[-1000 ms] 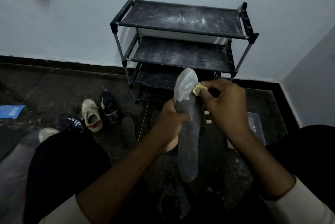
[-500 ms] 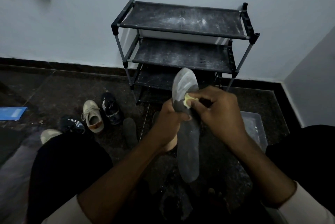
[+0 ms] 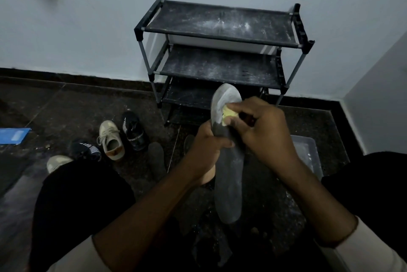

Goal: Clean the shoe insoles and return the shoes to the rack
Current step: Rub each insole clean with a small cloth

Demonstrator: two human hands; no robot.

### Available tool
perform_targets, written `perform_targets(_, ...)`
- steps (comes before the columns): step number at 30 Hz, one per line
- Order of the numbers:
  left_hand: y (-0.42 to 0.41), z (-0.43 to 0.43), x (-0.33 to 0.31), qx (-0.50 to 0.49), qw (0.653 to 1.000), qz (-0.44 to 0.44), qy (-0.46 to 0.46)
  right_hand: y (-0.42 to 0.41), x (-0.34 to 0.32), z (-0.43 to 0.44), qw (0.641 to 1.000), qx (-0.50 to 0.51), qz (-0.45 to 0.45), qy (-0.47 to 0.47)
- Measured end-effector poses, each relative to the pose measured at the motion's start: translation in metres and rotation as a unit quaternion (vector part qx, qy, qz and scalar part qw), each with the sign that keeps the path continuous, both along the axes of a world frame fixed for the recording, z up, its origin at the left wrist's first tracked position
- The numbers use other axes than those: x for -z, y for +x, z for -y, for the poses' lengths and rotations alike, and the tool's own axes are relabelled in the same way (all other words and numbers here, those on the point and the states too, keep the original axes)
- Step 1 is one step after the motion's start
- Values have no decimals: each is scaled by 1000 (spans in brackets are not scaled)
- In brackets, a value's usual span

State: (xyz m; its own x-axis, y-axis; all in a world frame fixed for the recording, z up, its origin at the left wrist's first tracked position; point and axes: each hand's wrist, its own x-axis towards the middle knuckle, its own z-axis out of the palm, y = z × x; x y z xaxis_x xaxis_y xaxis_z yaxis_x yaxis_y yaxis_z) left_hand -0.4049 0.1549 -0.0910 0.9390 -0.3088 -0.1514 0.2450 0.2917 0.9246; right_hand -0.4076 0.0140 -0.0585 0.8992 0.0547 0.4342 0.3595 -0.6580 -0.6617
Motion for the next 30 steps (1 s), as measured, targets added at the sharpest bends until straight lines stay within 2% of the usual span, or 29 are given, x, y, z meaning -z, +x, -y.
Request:
perform_targets(3,0,-2,-1,0,1000,10,1,-3,0,1,999,-43,-14,-7)
perform_targets(7,-2,1,3,-2,1000,-7,-10,4,-1,6,999,32,25,12)
perform_targets(12,-1,2,3,-1,1000,16,-22,-2,-3,2,996,-81,-31,31)
perform_targets(16,-2,3,3,4,1000,-4,-11,2,-5,6,999,-14,-3,38)
perform_targets(21,-2,1,4,23,1000,16,-15,-2,-7,3,992,-115,-45,32)
perform_targets(25,-3,4,4,49,999,-1,-13,2,-7,3,998,-48,10,38)
perform_targets(30,1,0,5,45,998,32,-1,1,-12,6,988,-147,-51,12)
